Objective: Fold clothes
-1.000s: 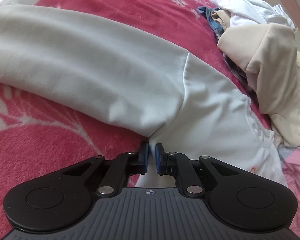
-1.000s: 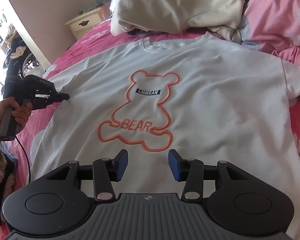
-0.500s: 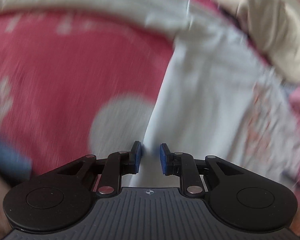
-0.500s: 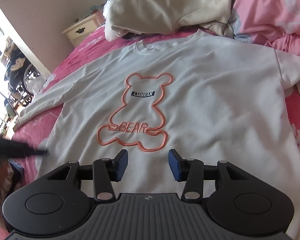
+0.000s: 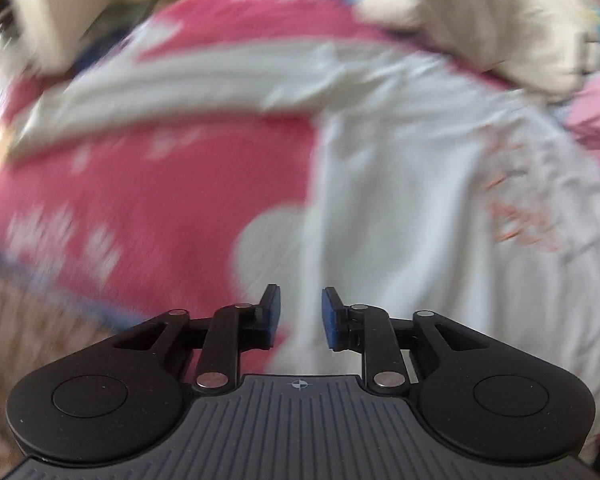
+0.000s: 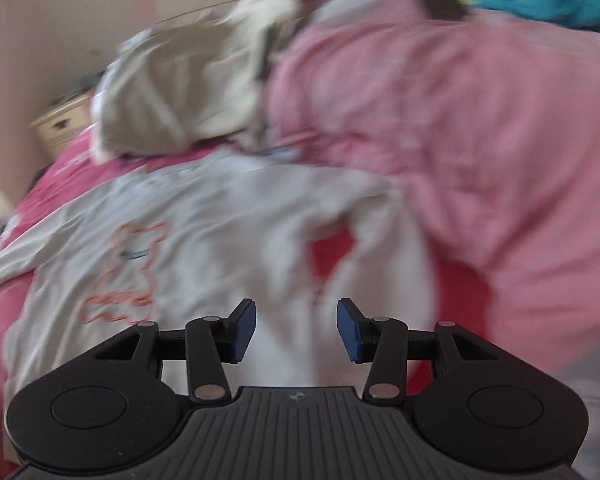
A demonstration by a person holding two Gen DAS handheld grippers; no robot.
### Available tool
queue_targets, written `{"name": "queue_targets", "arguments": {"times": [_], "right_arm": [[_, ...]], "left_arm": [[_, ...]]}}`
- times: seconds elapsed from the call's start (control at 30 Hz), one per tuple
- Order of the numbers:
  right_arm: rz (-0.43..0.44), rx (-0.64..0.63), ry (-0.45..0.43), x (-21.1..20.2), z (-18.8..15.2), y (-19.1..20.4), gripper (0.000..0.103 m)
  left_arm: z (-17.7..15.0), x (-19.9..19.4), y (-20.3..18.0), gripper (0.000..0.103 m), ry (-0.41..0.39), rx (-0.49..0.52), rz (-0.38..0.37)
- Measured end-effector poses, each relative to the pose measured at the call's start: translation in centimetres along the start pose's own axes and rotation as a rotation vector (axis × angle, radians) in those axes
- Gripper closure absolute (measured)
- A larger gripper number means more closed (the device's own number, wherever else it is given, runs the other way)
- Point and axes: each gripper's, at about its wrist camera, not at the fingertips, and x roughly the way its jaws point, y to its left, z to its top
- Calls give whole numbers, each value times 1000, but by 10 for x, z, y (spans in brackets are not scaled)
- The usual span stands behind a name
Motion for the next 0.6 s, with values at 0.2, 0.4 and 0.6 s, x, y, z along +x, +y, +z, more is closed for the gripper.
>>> {"name": "queue_targets", "arguments": {"times": [0.2,0.4,0.6], "right_arm": [[84,130,145,16,-14,-24,56],[102,107,272,47,-20,-17,60],[114,-20,378,87,-28,8,65]], "left_arm": [[18,33,-127,76,44,303,-307],[-45,68,-234,76,164,695,-410],[-72,83,-242,76,181,758,-420]]}}
